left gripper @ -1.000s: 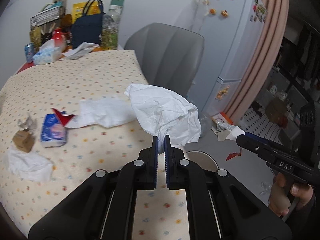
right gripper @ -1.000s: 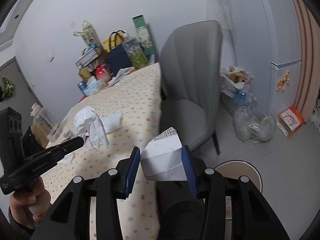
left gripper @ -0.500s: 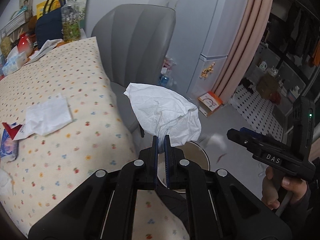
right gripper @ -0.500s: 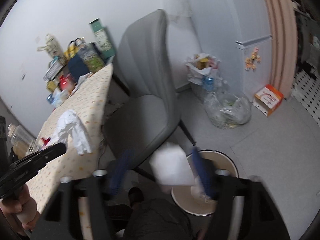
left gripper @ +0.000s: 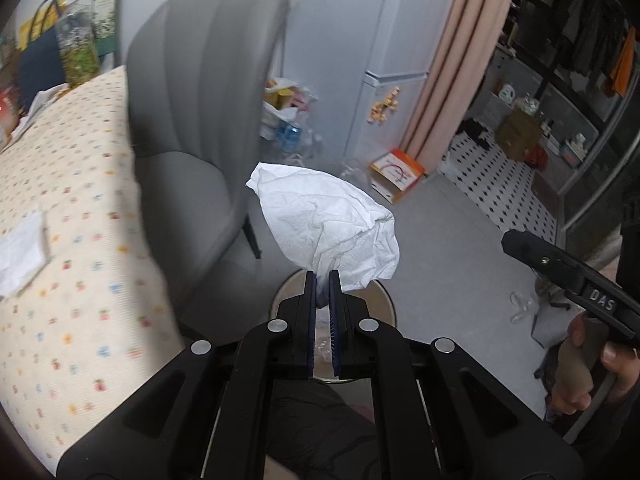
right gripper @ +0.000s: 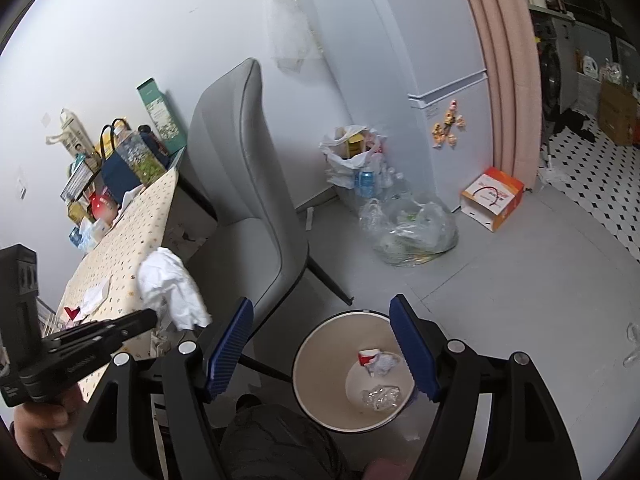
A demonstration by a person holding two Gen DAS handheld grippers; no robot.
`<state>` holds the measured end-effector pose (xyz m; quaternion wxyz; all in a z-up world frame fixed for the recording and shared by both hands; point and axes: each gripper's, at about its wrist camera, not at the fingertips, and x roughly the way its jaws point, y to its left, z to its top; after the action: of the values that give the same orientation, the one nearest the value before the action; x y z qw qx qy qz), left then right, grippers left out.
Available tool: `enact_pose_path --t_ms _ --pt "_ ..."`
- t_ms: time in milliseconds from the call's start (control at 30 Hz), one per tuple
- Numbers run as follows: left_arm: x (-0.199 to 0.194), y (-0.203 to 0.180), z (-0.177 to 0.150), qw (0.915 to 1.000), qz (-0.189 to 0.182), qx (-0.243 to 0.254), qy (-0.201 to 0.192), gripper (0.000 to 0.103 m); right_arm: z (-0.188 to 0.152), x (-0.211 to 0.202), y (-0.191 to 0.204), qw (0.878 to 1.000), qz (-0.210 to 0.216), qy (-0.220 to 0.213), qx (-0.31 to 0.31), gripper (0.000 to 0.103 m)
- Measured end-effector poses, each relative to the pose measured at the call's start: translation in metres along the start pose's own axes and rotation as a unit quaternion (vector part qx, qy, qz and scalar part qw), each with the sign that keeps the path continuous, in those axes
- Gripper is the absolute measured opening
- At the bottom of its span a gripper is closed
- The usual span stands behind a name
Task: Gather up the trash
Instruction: 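Carry both items to the bin while the right gripper drops the white paper in, then open the left gripper over the bin to drop the tissue, then move both tools back over the table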
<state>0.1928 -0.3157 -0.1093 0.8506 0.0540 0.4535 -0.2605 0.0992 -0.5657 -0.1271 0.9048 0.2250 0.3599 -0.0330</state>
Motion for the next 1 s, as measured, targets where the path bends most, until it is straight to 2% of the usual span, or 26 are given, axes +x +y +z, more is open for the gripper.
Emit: enact_pose_path --t_ms 100,133,167,200,233,333,433,633,733,1000 --pt "0.011 -0.017 0.003 0.9996 -0.017 0.015 0.017 0.008 0.001 -0.005 -0.010 1.000 -0.004 -0.003 0.008 0.070" --pt "0.015 -0.021 0.004 0.9993 -0.019 0.020 0.024 0.016 0.001 -0.007 -0.013 1.000 -0.005 -0.005 0.011 0.070" --pt "0.018 -0.023 0.004 0.9992 -0.018 0.022 0.029 0.026 0.002 -0.008 -0.014 1.000 -0.006 -0.006 0.013 0.070" --pt "0.018 -0.024 0.005 0.9993 -0.019 0.019 0.027 0.054 0.002 -0.009 -0.016 1.000 -0.007 -0.007 0.015 0.070" --pt "0.015 -0.024 0.005 0.9995 -0.019 0.015 0.018 0.066 0.001 -0.010 -0.016 1.000 -0.008 -0.008 0.016 0.070" --pt "0.004 -0.020 0.003 0.9999 -0.011 0.011 0.002 0.074 0.000 -0.010 -0.015 1.000 -0.007 -0.007 0.017 0.070" --pt "-0.009 -0.011 0.001 0.9999 0.001 0.005 -0.009 0.077 -0.002 -0.008 -0.007 1.000 -0.002 -0.005 0.012 0.070" --pt "-0.044 0.019 -0.006 0.9985 0.016 -0.032 -0.043 0.091 -0.003 -0.008 0.016 1.000 0.009 -0.003 -0.005 0.075" --pt "-0.061 0.041 -0.009 0.9966 0.028 -0.050 -0.059 0.095 -0.002 -0.009 0.031 1.000 0.016 -0.003 -0.016 0.077" --pt "-0.109 0.103 -0.032 0.9860 0.073 -0.115 -0.097 0.097 -0.007 -0.002 0.097 0.996 0.056 0.011 -0.066 0.092"
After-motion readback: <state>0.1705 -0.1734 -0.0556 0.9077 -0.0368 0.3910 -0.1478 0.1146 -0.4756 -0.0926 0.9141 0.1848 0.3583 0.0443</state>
